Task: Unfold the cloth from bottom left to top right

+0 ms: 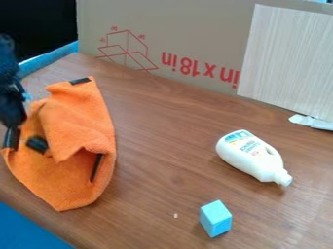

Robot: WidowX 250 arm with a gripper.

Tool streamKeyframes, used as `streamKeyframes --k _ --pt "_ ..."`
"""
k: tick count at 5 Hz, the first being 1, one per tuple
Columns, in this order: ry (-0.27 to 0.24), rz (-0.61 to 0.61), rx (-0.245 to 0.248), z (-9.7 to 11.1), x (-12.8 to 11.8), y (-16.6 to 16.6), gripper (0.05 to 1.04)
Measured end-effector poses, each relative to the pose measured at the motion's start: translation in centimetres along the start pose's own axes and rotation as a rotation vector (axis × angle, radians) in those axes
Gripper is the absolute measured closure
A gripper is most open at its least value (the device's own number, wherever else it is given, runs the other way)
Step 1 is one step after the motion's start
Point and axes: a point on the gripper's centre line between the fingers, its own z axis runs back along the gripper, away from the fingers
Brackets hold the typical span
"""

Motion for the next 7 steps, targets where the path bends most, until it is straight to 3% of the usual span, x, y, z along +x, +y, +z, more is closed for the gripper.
streamKeyframes --k 1,2,3,4,5,7 --pt "-0.038 0.005 -0.049 2.3 0.3 -0.1 1.02" --pt "-0.024 0.021 -0.045 3.2 0.3 0.1 0.876" --pt "-0.013 0.039 -0.006 2.1 0.2 0.2 0.645" --pt "0.013 0.074 0.014 0.5 -0.1 0.0 0.338" --pt "0.021 0.118 0.014 -0.6 -0.1 -0.1 0.096" --pt "0.091 0.111 0.026 -3.2 0.5 -1.3 0.082"
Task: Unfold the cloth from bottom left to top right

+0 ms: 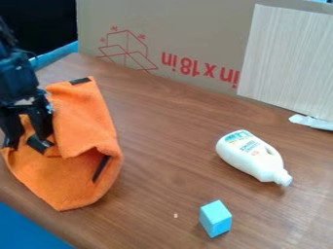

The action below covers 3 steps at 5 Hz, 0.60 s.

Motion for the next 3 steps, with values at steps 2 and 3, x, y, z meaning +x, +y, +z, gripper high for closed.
streamKeyframes --k 2,3 --pt "0.035 0.021 0.033 -1.38 0.75 -0.36 0.084" --pt "0.04 0.025 0.051 -1.53 0.95 -0.44 0.131"
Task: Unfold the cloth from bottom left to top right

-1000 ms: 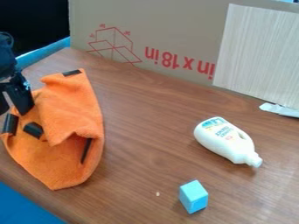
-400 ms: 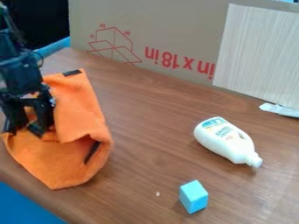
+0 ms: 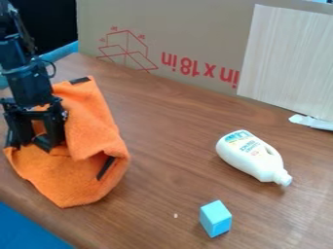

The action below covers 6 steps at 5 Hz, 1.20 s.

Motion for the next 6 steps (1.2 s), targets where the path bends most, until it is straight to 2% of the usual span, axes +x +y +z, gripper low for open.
streamKeyframes --k 1,2,3,4,5,6 --pt "-0.001 0.014 0.008 -0.2 0.1 0.2 0.367" --pt "-0.005 0.02 0.007 -0.1 0.3 0.2 0.66" --pt "-0.012 0.023 0.0 -0.1 0.4 0.2 0.841" --pt "0.002 0.026 -0.051 0.1 -0.2 0.1 0.979" --pt "-0.007 -0.002 -0.106 2.6 -0.7 -0.3 1.027" --pt "-0.061 -0.001 -0.15 6.2 -1.2 -0.3 1.032"
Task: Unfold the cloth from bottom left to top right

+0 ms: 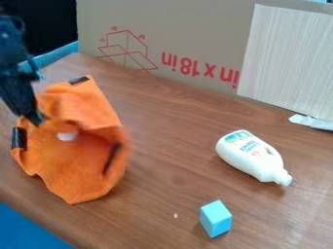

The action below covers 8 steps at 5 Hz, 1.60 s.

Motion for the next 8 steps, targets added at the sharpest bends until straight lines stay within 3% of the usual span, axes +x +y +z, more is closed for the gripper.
streamKeyframes --k 1,2,4,6,8 --pt "-0.009 0.007 -0.033 1.3 0.3 -0.8 1.032" --pt "0.013 -0.021 -0.032 1.7 1.2 -2.9 1.032" --pt "0.036 -0.009 -0.057 2.2 5.0 -8.1 1.033" --pt "0.112 0.04 -0.049 -0.5 9.5 -11.0 1.033" --pt "0.131 0.039 -0.055 -1.1 11.7 -14.6 1.033"
